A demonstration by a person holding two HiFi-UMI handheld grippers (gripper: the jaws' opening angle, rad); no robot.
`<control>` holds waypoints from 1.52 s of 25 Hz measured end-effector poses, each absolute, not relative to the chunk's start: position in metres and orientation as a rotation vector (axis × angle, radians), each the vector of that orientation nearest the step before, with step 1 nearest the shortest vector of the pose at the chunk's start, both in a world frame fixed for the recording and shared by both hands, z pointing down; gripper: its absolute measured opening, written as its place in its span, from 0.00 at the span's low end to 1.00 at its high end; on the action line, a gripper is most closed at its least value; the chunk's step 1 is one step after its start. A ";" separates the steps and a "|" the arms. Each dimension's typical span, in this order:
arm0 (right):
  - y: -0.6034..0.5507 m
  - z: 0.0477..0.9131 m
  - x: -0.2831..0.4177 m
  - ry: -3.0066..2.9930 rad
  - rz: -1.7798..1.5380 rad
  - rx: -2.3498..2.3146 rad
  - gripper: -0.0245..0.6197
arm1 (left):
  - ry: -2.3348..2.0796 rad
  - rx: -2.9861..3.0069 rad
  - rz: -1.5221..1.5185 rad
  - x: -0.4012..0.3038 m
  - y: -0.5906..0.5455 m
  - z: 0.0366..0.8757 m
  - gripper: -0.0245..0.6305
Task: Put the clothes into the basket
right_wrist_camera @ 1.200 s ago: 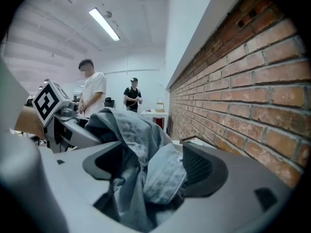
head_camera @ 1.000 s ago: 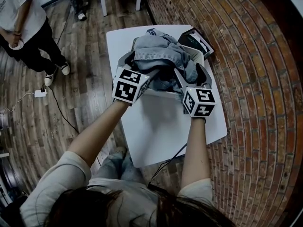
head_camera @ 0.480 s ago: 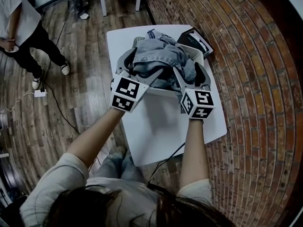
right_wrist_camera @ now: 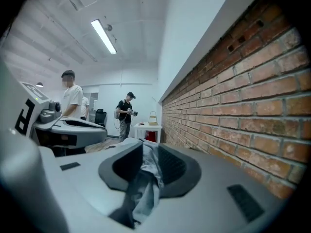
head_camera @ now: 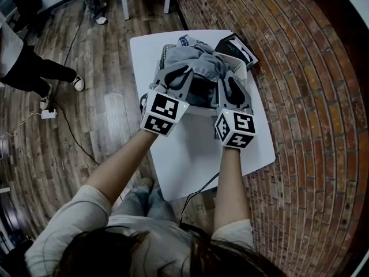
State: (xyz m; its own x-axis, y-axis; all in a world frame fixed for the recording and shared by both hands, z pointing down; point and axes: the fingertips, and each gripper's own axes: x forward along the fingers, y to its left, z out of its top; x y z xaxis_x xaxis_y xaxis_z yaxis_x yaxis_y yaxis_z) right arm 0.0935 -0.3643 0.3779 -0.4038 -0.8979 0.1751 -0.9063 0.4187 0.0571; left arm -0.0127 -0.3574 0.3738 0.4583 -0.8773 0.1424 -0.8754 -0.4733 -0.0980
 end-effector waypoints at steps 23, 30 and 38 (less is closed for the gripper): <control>-0.214 0.305 0.061 -2.582 0.004 1.693 0.05 | 1.590 -2.765 -0.153 -0.005 -0.213 0.311 0.05; -0.139 0.283 0.059 -2.594 -0.041 1.668 0.05 | 1.484 -2.785 -0.158 -0.002 -0.140 0.295 0.05; -0.066 0.294 0.060 -2.579 -0.028 1.620 0.05 | 1.468 -2.836 -0.148 0.004 -0.069 0.299 0.05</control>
